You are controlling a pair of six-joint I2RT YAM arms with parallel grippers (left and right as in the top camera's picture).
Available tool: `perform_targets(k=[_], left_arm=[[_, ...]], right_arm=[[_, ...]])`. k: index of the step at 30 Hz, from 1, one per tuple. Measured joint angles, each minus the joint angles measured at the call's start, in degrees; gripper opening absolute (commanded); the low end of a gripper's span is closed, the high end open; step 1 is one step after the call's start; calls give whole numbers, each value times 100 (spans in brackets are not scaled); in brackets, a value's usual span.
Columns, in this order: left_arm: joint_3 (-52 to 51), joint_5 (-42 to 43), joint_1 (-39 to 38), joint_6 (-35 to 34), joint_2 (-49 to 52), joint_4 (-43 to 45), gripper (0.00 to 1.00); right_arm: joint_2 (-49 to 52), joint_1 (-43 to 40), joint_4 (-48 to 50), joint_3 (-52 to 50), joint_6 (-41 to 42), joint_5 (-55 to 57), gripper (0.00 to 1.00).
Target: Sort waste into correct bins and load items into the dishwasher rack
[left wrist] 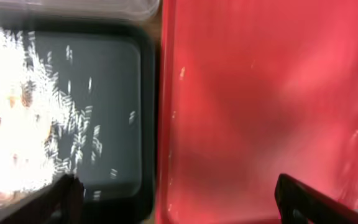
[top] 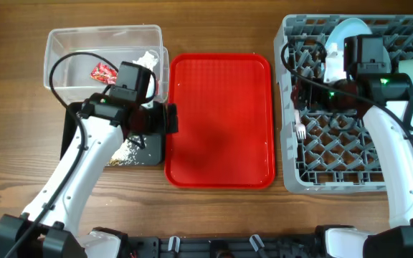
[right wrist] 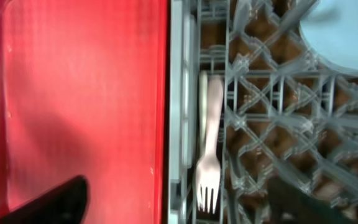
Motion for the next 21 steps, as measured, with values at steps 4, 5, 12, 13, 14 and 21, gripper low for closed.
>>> perform_targets(k=[4, 5, 12, 13, 14, 21], left_arm=[[-7, 0, 0, 4, -9, -697, 100], [-13, -2, 0, 4, -44, -721, 100], [-1405, -413, 0, 2, -2710, -22, 100], [-1622, -511, 7, 2, -3241, -9, 100], [-1725, -555, 9, 2, -3554, -11, 100], [-1895, -675, 22, 2, -4690, 256, 100]], right_arm=[[-146, -2, -168, -111, -13, -2, 100], [-310, -2, -20, -267, -4, -4, 100], [-3493, 0, 1344, -2664, 175, 76, 100], [-3958, -7, 1405, -2850, 256, 179, 100], [-4308, -15, 1401, -2959, 317, 289, 100], [-5086, -17, 1373, -3056, 487, 592, 100]])
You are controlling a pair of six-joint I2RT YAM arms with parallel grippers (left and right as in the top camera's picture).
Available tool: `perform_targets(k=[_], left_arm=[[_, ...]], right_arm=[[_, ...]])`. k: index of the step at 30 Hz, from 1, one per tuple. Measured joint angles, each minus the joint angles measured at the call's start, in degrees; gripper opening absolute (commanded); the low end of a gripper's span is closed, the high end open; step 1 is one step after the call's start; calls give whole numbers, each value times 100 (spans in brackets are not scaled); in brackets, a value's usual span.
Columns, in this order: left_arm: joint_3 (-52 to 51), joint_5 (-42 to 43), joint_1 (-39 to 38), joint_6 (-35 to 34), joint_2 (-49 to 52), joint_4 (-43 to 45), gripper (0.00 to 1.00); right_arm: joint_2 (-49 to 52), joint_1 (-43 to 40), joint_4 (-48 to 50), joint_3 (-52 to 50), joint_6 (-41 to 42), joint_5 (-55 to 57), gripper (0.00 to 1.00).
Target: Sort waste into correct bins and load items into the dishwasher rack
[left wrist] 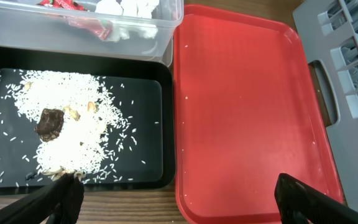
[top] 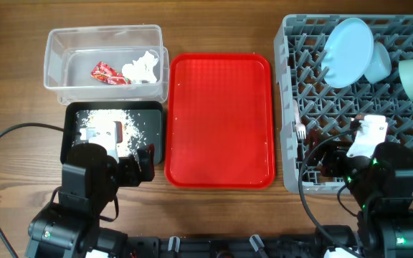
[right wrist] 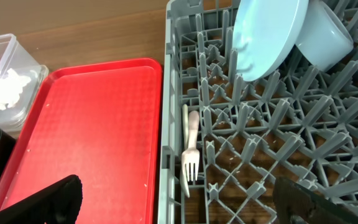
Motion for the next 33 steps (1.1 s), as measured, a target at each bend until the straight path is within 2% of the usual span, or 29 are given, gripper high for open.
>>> perform_targets(k=[9, 13, 15, 18, 19, 20, 21, 22, 24, 25, 27, 33], left_arm=[[0, 0, 0, 0, 0, -20, 100], [0, 0, 0, 0, 0, -22, 100], [0, 0, 0, 0, 2, -33, 100], [0, -24, 0, 0, 0, -35, 100], [0, -37, 0, 0, 0, -35, 100], [0, -37, 0, 0, 2, -28, 100], [-4, -37, 0, 0, 0, -33, 100], [-4, -37, 0, 0, 0, -35, 100], [-7, -39, 0, 0, 0, -33, 100], [-7, -37, 0, 0, 0, -35, 100], [-7, -37, 0, 0, 2, -35, 100], [-7, -37, 0, 0, 2, -35, 100]], right_arm=[[138, 0, -4, -4, 20, 17, 100], [-483, 9, 258, -173, 15, 170, 100], [-1117, 175, 1174, -686, 15, 210, 100], [-2339, 442, 2813, -2100, 81, 214, 100], [-2549, 476, 3388, -2551, 118, 214, 100], [-2616, 483, 3506, -2677, 149, 214, 100], [-2898, 492, 4400, -3381, 173, 214, 100], [-3018, 492, 4883, -3724, 192, 227, 100], [-3191, 492, 5309, -4242, 212, 249, 100], [-3195, 492, 5283, -4441, 212, 271, 100], [-3220, 494, 4631, -4505, 214, 280, 100], [-3226, 494, 4642, -4505, 214, 282, 100]])
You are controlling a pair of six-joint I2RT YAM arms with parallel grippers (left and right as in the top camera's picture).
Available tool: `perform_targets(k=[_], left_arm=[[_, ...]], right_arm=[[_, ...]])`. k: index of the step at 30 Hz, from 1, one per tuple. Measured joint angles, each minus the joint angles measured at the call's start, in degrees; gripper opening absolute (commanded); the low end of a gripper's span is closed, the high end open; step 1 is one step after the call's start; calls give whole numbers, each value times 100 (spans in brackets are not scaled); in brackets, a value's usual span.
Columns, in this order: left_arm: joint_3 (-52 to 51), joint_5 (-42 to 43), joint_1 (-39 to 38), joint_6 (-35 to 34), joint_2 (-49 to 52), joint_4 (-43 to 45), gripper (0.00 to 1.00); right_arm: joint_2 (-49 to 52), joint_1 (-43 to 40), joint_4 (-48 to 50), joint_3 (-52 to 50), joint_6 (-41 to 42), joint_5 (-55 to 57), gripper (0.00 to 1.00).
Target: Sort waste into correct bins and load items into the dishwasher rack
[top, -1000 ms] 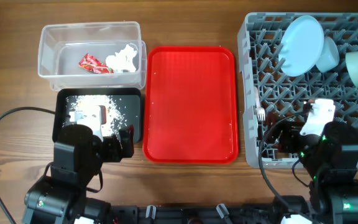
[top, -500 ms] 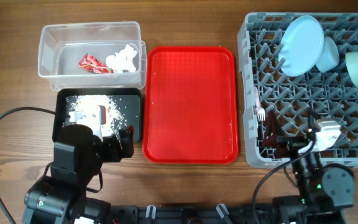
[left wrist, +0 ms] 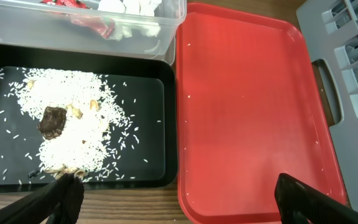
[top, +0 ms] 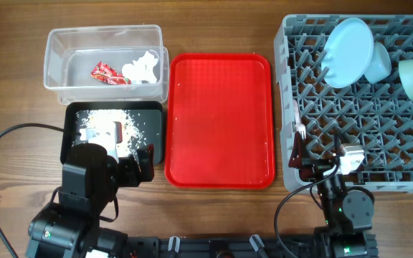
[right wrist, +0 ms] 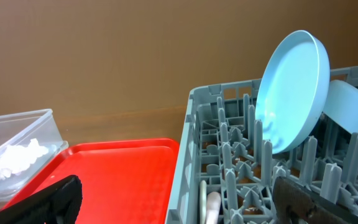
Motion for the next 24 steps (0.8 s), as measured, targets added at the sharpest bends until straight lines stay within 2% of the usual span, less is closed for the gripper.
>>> perform_targets(k=[21, 23, 24], left_arm=[[0, 0, 0, 0, -4, -13, 100], [-31, -4, 105, 0, -181, -140, 100], [-295, -48, 367, 2, -538, 205, 100]], right_arm=[[0, 0, -2, 0, -2, 0, 100], [0, 0, -2, 0, 0, 0, 100], [0, 0, 0, 0, 0, 2, 100]])
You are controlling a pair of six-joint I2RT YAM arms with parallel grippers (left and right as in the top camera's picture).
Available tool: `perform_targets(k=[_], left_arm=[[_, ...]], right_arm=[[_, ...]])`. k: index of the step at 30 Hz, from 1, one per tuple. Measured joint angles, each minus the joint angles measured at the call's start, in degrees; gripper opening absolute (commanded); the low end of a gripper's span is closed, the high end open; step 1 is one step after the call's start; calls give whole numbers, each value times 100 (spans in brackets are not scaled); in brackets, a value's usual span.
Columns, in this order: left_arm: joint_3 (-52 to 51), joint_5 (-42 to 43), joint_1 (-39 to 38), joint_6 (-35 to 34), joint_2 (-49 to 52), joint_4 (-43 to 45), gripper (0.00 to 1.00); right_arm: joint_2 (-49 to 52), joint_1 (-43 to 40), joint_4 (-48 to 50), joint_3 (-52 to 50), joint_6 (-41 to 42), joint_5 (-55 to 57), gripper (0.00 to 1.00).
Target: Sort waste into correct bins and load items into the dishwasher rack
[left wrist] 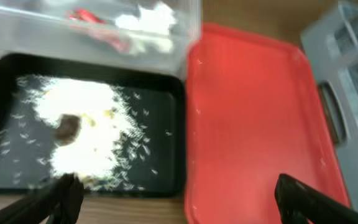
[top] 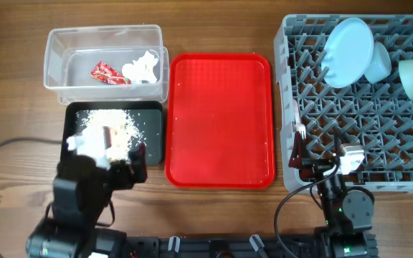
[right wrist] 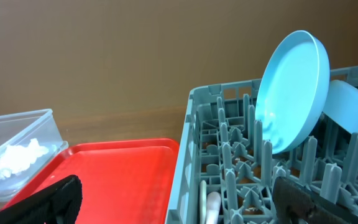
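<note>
The red tray point(top: 219, 118) lies bare mid-table. Left of it, a clear bin point(top: 106, 89) holds a red wrapper point(top: 104, 72) and white paper point(top: 140, 68). A black bin point(top: 153, 136) holds rice point(left wrist: 79, 118) and a dark lump point(left wrist: 69, 123). The grey dish rack point(top: 292, 86) on the right carries a blue plate point(top: 346, 41), cups and a white fork point(right wrist: 211, 205). My left gripper point(left wrist: 179, 199) is open and empty near the black bin's front. My right gripper point(right wrist: 179, 199) is open and empty at the rack's front left corner.
A blue cup point(top: 376, 63), a green cup and a yellow item sit along the rack's right side. Both arms are folded back at the table's front edge. A dark cable loops at the left.
My left arm has shifted a little. Its wrist view is now blurred and takes in more of the clear bin. The right arm and all objects have not moved.
At first my left gripper was over the black bin beside the tray and my right over the rack near the fork, both open. Then both arms were back at the front edge. Later the right wrist looked level across the rack, and now the left arm has shifted.
</note>
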Motion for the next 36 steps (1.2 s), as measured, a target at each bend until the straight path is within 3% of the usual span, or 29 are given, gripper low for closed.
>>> perform_targets(k=[6, 8, 12, 17, 36], left_arm=[[-2271, -57, 584, -2, -2162, 2079, 100], [-2813, -57, 616, 0, -2546, 2758, 100], [-3978, -28, 664, 280, -3032, 4975, 100], [-4188, 179, 664, 820, -3036, 4524, 100], [-4188, 223, 664, 866, -3042, 4527, 100]], right_arm=[[0, 0, 0, 0, 0, 11, 100], [0, 0, 0, 0, -2, 11, 100], [0, 0, 0, 0, -2, 11, 100], [0, 0, 0, 0, -2, 11, 100], [0, 0, 0, 2, -2, 11, 100]])
